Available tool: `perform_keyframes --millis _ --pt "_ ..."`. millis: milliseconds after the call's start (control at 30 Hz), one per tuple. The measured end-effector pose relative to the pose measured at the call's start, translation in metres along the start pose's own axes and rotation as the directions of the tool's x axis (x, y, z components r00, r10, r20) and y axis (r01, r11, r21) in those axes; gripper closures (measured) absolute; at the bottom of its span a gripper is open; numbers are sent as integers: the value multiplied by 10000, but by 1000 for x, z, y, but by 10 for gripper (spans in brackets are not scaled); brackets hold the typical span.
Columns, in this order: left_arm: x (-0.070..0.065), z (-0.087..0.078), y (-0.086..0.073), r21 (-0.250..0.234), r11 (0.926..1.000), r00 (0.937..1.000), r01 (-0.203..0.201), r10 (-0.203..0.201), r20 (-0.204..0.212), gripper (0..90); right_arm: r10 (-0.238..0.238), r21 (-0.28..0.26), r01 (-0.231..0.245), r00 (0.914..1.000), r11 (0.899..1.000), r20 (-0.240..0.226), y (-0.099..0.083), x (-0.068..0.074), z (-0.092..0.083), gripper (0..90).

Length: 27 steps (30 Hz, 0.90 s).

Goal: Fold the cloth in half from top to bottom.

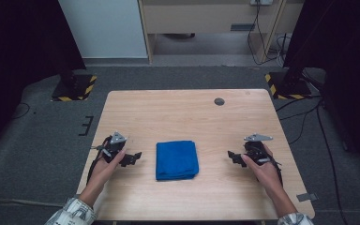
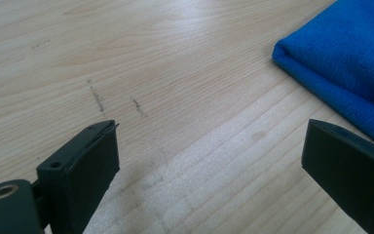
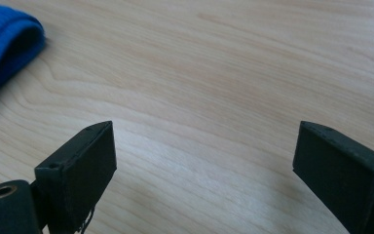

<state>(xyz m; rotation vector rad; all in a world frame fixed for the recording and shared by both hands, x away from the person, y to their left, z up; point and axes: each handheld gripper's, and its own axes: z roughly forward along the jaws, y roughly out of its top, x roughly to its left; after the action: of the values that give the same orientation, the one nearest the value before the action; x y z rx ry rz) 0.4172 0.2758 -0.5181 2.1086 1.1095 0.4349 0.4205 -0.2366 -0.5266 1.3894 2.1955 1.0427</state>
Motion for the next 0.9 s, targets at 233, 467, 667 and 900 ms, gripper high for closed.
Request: perform_keyframes --millis 233,467,667,900 --pt "5 3 -1 -51 10000 9994 32 -34 -335 65 101 159 -102 9999 9998 15 -4 -13 1 93" --pt "15 8 3 -132 9994 9979 317 -324 -570 69 343 100 -346 9991 9994 262 2 -36 2 92" --pt "26 14 7 -315 9964 9944 793 -813 -677 71 944 -84 -941 9940 9955 546 7 -57 2 96" --pt "33 21 8 -253 9948 9908 991 -1010 -904 71 1525 -128 -1520 9831 9883 1011 8 -75 7 113"
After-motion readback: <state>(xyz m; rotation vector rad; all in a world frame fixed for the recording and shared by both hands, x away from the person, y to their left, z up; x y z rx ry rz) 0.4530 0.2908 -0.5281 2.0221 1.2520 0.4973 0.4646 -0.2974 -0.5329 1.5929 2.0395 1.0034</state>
